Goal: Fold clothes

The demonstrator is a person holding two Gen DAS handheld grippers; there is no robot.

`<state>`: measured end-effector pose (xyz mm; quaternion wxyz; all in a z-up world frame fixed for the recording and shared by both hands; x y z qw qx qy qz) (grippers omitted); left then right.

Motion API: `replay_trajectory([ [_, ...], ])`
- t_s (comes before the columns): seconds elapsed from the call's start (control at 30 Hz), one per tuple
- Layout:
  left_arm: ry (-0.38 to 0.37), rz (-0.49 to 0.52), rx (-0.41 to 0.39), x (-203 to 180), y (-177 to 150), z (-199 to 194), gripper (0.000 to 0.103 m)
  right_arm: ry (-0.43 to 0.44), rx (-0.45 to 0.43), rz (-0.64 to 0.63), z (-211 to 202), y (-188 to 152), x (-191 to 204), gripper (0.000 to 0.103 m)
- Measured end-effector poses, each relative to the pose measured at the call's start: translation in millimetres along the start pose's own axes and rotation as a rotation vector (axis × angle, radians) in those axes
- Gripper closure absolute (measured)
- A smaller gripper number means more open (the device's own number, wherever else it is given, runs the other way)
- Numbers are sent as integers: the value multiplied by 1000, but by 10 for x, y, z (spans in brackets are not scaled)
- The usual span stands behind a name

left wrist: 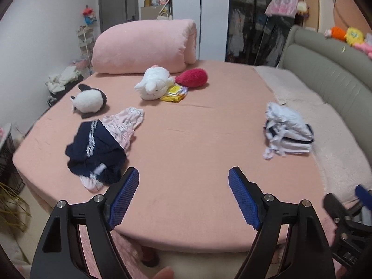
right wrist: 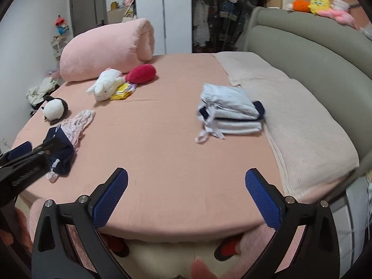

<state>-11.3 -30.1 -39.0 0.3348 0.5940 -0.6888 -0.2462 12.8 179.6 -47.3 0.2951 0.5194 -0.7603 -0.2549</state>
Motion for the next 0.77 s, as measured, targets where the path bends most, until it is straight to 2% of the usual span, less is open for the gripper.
replay_trajectory([
  [0.1,25,22,2,-91,-132,-128,21,10,65,32,20,-164,-97,1],
  [0.17,-4,25,-4,-143,-158,-180,21,14,99,29,44,-239,-114,1],
  [0.33,-20,43,-8,-175,-140,-200,21,3,64,18,-1,-210,-118,1],
  [0.43,-63,23,0,-196,-157,-170,21,-6,32,8,-59,-160,-108,1],
  [0.63,-99,29,7,-260,-177,-79,21,17,49,-17,-46,-180,-1,1],
  [0.77,-86,40,-3,-310,-169,-77,21,2,47,-42,-25,-217,41,1],
])
Point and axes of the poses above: each gripper's, at about its wrist camera, not at the fingertips, and z roughly the way its jaws point, x to its left, y to its top, the point moved 6 cm from there along z, roughly the way its jaws point, and after that the axes turned 14 degrees about z, right-handed, at the moved point
